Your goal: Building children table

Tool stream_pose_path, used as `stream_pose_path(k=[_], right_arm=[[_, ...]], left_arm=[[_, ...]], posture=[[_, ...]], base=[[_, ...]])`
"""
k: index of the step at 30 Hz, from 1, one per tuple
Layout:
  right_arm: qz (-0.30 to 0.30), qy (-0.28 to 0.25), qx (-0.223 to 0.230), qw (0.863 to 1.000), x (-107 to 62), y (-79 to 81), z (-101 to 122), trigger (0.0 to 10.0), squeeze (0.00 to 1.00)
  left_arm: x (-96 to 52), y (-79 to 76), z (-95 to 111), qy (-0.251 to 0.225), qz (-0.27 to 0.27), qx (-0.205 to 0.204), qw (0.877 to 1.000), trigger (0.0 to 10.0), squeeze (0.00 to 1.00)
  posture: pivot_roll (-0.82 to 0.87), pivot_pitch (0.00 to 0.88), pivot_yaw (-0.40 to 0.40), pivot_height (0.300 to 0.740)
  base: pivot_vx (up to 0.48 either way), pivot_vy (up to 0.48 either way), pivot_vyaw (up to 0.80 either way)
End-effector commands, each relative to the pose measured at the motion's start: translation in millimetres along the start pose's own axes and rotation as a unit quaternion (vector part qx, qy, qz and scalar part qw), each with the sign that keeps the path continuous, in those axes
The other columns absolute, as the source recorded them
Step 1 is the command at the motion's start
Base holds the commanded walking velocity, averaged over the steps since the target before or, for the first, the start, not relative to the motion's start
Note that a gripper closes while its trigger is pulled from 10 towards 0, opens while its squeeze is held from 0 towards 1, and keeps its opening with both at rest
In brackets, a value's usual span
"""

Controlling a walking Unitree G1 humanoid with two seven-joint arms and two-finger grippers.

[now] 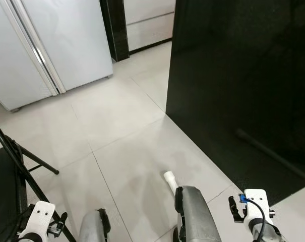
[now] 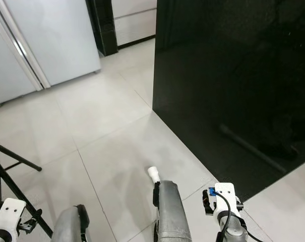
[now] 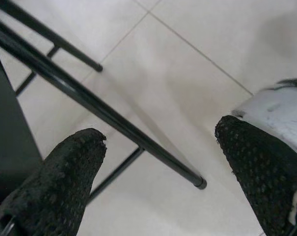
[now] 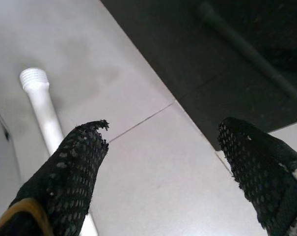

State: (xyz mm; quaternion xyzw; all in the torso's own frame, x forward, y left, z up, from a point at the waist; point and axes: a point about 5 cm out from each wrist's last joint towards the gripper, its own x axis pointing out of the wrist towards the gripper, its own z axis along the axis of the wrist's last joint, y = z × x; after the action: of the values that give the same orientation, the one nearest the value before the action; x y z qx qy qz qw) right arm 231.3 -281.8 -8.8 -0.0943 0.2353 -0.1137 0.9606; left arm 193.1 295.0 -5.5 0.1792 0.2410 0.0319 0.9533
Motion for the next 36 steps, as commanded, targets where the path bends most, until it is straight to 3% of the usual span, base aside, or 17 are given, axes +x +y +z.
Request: stream_pose_path(k=[1, 20, 32, 36], right_arm=[[0.007, 0.010, -0.001, 1.000, -2.2, 2.6, -7, 10.0, 0.00], [0.044, 0.013, 0.000, 0.999, 0.1, 8.8, -6, 10.0, 0.00], [0.060, 0.024, -0.001, 0.998, -0.5, 10.5, -10, 10.0, 0.00], [0.068, 0.025, -0.012, 0.997, 0.0, 10.2, -9, 10.0, 0.00]], left_arm=[[-5.9, 3.0, -12, 0.022, 0.001, 0.006, 1.000, 10.0, 0.00], [-4.7, -1.8, -19, 0.033, -0.003, 0.014, 0.999, 10.0, 0.00], [-8.1, -4.4, -26, 0.045, -0.009, 0.023, 0.999, 10.0, 0.00], [-9.0, -1.9, -27, 0.047, 0.001, 0.031, 0.998, 10.0, 0.00]], posture=[[0.04, 0.181, 0.032, 0.440], [0.04, 0.164, 0.032, 0.365], [0.05, 0.208, 0.039, 0.300], [0.05, 0.225, 0.045, 0.300]], base=[[0.000, 0.000, 0.00], [0.000, 0.000, 0.00], [0.000, 0.000, 0.00], [0.000, 0.000, 0.00]])
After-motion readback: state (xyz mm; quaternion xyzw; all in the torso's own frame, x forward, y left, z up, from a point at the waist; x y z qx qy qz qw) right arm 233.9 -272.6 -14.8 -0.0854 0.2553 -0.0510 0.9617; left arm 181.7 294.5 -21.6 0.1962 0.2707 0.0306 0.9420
